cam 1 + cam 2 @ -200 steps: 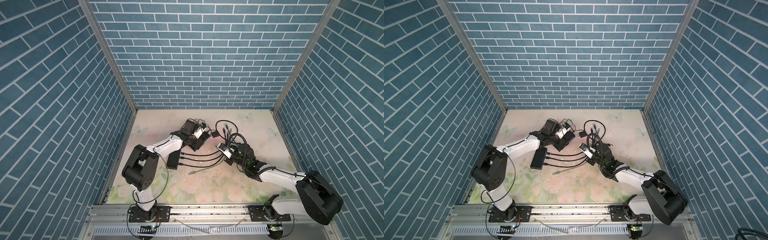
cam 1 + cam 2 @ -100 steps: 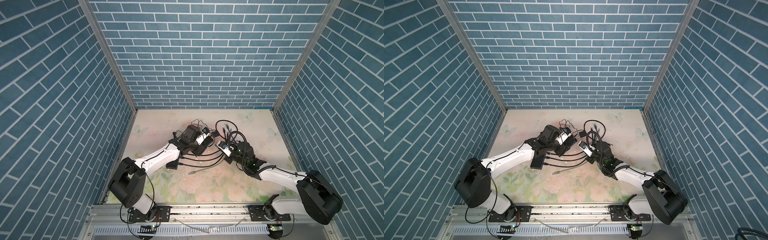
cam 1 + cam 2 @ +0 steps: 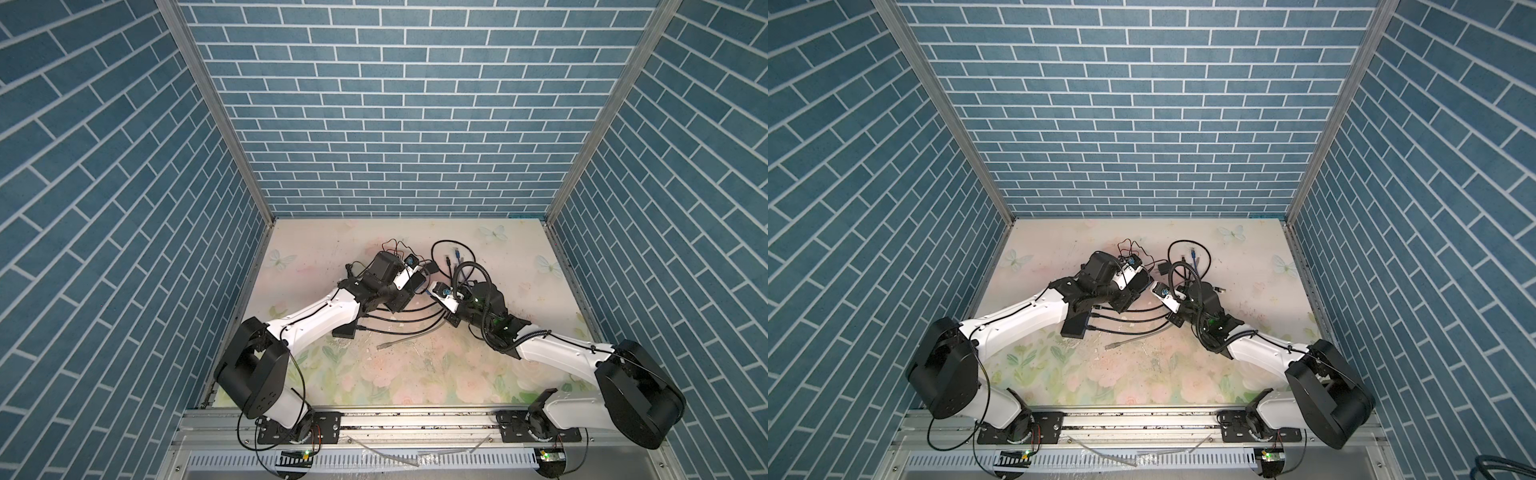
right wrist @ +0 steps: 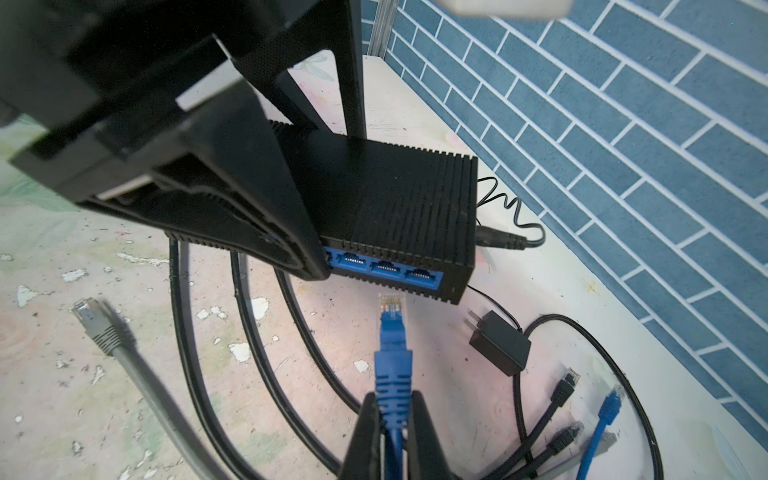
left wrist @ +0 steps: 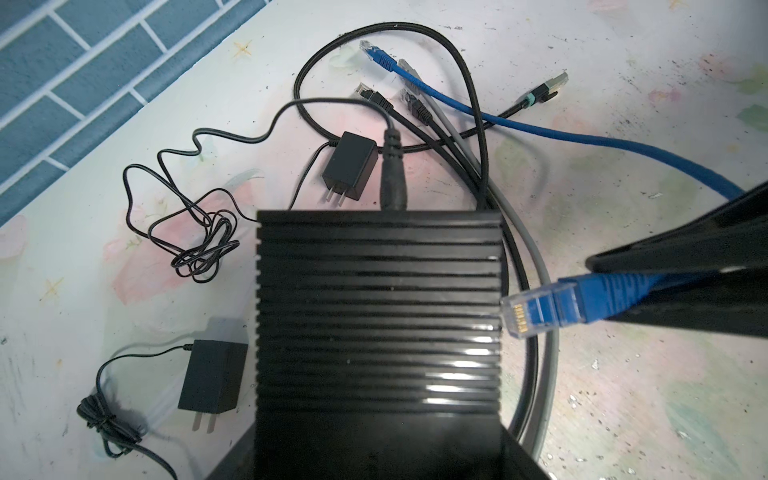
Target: Insert the plug into the switch port
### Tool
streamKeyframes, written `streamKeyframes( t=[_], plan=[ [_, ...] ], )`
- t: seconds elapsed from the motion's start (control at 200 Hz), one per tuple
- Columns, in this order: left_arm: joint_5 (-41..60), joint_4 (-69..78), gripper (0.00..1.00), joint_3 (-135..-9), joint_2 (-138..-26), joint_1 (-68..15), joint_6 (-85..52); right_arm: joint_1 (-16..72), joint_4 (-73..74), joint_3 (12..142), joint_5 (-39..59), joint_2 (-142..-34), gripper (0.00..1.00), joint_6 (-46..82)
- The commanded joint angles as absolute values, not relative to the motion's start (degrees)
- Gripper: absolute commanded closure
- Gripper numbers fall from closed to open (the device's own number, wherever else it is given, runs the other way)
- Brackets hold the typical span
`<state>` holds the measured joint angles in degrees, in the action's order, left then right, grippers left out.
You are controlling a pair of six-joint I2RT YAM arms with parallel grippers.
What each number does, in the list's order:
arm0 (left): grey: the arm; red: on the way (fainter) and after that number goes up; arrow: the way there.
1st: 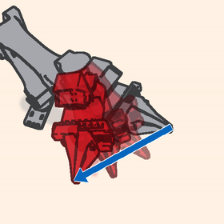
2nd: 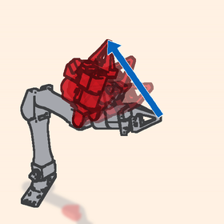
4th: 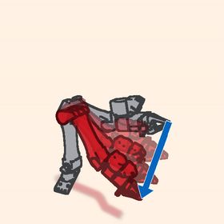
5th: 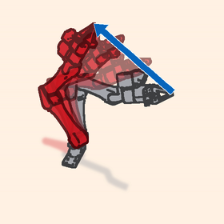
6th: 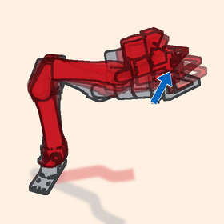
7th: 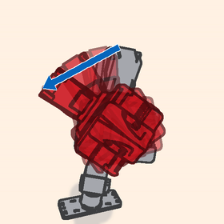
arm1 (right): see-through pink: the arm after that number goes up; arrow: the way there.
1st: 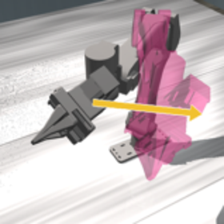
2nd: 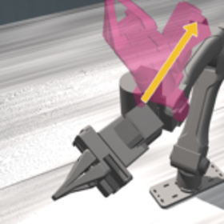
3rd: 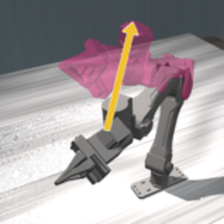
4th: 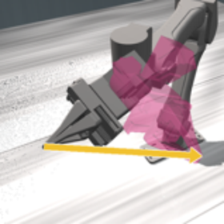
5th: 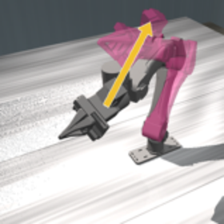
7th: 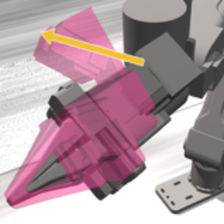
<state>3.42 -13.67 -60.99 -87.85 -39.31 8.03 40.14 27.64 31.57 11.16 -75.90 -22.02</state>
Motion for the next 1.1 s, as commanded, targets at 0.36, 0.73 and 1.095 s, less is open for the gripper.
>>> streamKeyframes(
  t=[0.36,0.73,1.095],
  plan=[
    [2.19,-14.41,0.99,-61.02,-87.54,-41.31,8.42,40.48,29.33,35.81,9.3,-78.0,1.0,-19.49],
    [1.61,-14.25,0.99,-60.73,-88.85,-42.02,7.85,40.47,32.01,35.51,9.87,-77.21,1.0,-18.66],
    [1.86,-12.52,0.99,-59.99,-88.75,-42.53,6.46,40.43,33.54,36.8,9.88,-78.57,1.0,-16.82]
  ],
)
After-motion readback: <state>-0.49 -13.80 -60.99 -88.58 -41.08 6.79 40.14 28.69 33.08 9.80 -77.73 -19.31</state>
